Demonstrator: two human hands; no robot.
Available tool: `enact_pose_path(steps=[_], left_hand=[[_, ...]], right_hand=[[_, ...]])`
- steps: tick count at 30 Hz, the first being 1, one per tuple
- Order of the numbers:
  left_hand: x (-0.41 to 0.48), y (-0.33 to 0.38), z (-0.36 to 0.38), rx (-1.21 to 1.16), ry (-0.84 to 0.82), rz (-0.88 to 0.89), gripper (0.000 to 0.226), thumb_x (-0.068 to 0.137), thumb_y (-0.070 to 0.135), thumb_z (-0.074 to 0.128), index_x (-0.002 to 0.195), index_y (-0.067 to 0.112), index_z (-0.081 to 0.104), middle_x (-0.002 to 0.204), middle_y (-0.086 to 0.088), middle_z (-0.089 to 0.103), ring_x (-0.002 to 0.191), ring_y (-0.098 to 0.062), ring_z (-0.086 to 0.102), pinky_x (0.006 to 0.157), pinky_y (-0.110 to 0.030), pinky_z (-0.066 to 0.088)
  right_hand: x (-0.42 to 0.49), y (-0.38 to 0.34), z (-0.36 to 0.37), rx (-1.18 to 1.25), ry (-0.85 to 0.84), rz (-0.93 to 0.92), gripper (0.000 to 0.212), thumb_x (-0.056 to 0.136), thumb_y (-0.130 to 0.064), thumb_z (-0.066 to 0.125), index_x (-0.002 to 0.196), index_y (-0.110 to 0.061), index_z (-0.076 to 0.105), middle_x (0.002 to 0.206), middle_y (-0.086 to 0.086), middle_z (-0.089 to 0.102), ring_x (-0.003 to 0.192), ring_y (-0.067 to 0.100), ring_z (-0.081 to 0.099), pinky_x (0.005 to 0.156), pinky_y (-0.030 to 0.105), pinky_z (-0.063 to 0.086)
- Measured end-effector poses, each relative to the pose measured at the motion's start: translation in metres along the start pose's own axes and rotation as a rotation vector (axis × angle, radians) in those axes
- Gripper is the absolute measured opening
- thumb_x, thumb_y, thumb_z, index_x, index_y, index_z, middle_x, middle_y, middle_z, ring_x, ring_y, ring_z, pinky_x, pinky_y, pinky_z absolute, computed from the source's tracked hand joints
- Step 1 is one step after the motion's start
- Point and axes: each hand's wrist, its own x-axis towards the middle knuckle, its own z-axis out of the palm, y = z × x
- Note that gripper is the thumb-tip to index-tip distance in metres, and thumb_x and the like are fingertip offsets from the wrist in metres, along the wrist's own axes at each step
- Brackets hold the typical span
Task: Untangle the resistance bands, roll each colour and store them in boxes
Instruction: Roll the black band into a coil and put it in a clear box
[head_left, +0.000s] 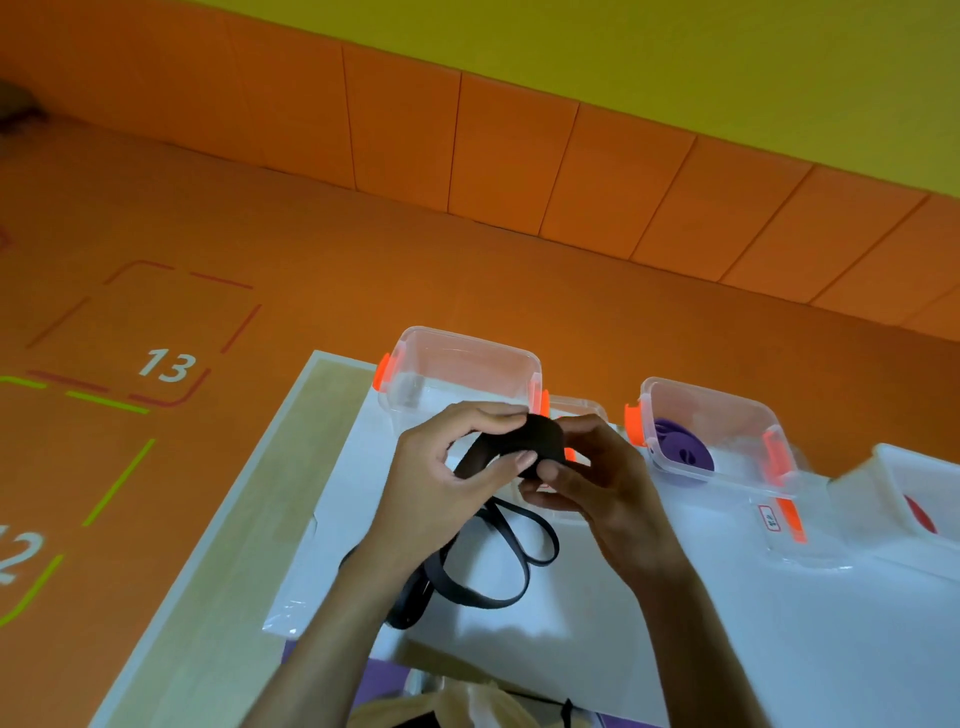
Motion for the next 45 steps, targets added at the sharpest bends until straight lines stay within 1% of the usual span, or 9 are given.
enact_pose_path(steps=[5,10,14,18,26,32,35,40,45], left_hand=[[0.002,0.004,-0.001,0.017,-0.095,0.043,0.038,0.097,0.020,0.074,0.131,0.037,0.074,0.126,0.010,0.063,0.129,-0.021,0.061,0.106,-0.020,0.048],[0.001,0.000,-0.009,0.195,-0.148,0.004,0.042,0.091,0.025,0.082,0.127,0.044,0.071,0.121,0.021,0.072,0.121,-0.010,0.067,0.104,-0.025,0.052],[-0.002,-0.003,-0.010,0.032,-0.042,-0.073,0.033,0.082,0.030,0.090,0.111,0.037,0.078,0.117,0.013,0.078,0.118,-0.016,0.072,0.104,-0.040,0.057],[-0.002,0.005,-0.010,-0.022,-0.082,-0.035,0.037,0.086,0.033,0.084,0.122,0.036,0.079,0.114,0.003,0.071,0.115,-0.026,0.067,0.101,-0.029,0.054],[0.002,0.008,-0.013,-0.034,-0.066,-0.140,0.041,0.074,0.036,0.093,0.113,0.040,0.079,0.106,0.012,0.081,0.104,-0.012,0.077,0.094,-0.024,0.060],[0.004,0.011,-0.022,-0.182,-0.083,-0.112,0.044,0.081,0.031,0.086,0.123,0.040,0.078,0.115,0.003,0.075,0.113,-0.015,0.070,0.094,-0.024,0.055],[0.004,0.012,-0.019,-0.165,0.032,-0.058,0.042,0.079,0.031,0.088,0.119,0.041,0.079,0.109,0.003,0.078,0.107,-0.017,0.072,0.092,-0.023,0.055],[-0.001,0.013,-0.017,-0.047,0.058,-0.094,0.043,0.072,0.037,0.095,0.110,0.038,0.074,0.107,0.009,0.081,0.108,-0.015,0.076,0.096,-0.023,0.057],[0.001,0.012,-0.010,-0.051,0.088,-0.022,0.030,0.078,0.036,0.089,0.107,0.037,0.083,0.114,0.006,0.079,0.115,-0.021,0.073,0.101,-0.035,0.059]], right_hand=[[-0.001,0.009,0.005,0.192,-0.131,0.053,0.040,0.090,-0.015,0.083,0.122,-0.008,0.059,0.125,0.026,0.066,0.115,0.047,0.069,0.099,0.051,0.058],[0.003,0.008,-0.002,-0.361,-0.043,0.006,0.036,0.087,-0.008,0.084,0.118,-0.018,0.069,0.116,0.001,0.073,0.099,0.026,0.074,0.087,0.039,0.061],[0.000,0.005,-0.003,-0.161,-0.018,0.010,0.033,0.084,-0.015,0.087,0.114,-0.014,0.073,0.113,0.013,0.073,0.098,0.036,0.077,0.083,0.038,0.064],[-0.002,0.006,-0.004,-0.004,-0.053,0.011,0.043,0.085,-0.019,0.087,0.121,-0.005,0.068,0.118,0.022,0.071,0.103,0.045,0.075,0.090,0.044,0.062],[-0.002,-0.008,-0.002,-0.074,-0.097,0.067,0.040,0.083,-0.011,0.085,0.117,-0.017,0.066,0.121,0.016,0.072,0.100,0.043,0.077,0.082,0.041,0.065],[-0.001,-0.004,0.016,0.143,-0.074,0.014,0.037,0.087,-0.018,0.083,0.112,-0.006,0.059,0.125,0.030,0.065,0.109,0.052,0.071,0.094,0.060,0.059],[0.000,-0.007,0.018,0.162,-0.107,0.008,0.042,0.087,-0.021,0.086,0.114,-0.005,0.058,0.125,0.024,0.068,0.115,0.044,0.070,0.097,0.051,0.060],[0.005,-0.018,0.004,-0.422,-0.052,0.047,0.033,0.081,-0.030,0.090,0.108,-0.027,0.071,0.109,-0.007,0.077,0.094,0.020,0.077,0.078,0.029,0.060],[-0.002,-0.009,0.011,-0.237,0.023,0.035,0.036,0.079,-0.021,0.091,0.110,-0.022,0.073,0.107,0.003,0.078,0.097,0.026,0.079,0.078,0.030,0.063]])
